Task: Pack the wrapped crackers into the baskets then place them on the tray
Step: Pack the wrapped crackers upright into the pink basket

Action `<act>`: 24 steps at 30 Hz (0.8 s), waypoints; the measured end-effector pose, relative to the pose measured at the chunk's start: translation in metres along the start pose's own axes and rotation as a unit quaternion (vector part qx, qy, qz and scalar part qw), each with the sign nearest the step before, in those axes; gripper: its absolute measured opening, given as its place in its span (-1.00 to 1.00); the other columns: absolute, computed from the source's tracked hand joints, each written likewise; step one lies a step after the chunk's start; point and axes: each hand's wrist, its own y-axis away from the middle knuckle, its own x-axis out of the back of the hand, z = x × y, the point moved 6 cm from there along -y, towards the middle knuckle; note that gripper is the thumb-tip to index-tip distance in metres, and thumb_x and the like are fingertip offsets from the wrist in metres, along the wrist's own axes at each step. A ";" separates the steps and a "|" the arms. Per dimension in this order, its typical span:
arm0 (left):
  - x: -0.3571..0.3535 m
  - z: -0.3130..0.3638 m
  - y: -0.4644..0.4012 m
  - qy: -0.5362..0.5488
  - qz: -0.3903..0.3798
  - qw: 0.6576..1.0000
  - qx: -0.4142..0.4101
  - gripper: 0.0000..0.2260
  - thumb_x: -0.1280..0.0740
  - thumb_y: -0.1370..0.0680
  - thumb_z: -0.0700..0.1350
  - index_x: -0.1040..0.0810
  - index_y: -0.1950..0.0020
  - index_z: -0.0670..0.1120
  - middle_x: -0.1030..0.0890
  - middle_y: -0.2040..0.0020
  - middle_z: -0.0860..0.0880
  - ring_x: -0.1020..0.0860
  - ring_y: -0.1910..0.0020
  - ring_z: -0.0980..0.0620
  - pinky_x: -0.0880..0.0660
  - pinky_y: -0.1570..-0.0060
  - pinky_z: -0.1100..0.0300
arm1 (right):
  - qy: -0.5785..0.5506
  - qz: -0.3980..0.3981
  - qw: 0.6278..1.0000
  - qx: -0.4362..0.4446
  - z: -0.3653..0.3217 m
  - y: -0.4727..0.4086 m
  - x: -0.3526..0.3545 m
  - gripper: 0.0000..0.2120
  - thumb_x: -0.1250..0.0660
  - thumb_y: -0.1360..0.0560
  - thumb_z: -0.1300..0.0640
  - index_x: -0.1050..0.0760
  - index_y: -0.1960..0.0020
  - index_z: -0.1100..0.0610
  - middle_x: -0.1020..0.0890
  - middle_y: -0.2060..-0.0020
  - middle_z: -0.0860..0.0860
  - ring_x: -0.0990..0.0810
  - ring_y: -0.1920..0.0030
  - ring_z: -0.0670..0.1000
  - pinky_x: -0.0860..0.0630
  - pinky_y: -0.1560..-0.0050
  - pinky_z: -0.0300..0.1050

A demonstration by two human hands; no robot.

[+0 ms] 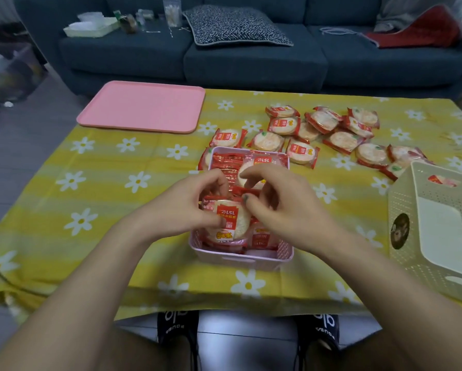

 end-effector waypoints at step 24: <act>0.029 0.010 0.008 0.122 0.079 0.988 -0.048 -0.65 -0.51 -0.37 -0.28 -0.50 -0.08 -0.10 -0.58 0.24 -0.05 -0.50 0.22 0.02 -0.51 0.18 0.03 | -0.082 -0.028 0.993 -0.079 -0.005 0.004 0.000 -0.57 -0.39 -0.51 -0.03 -0.41 -0.34 -0.20 -0.56 0.39 -0.09 -0.51 0.37 -0.09 -0.42 0.31 -0.24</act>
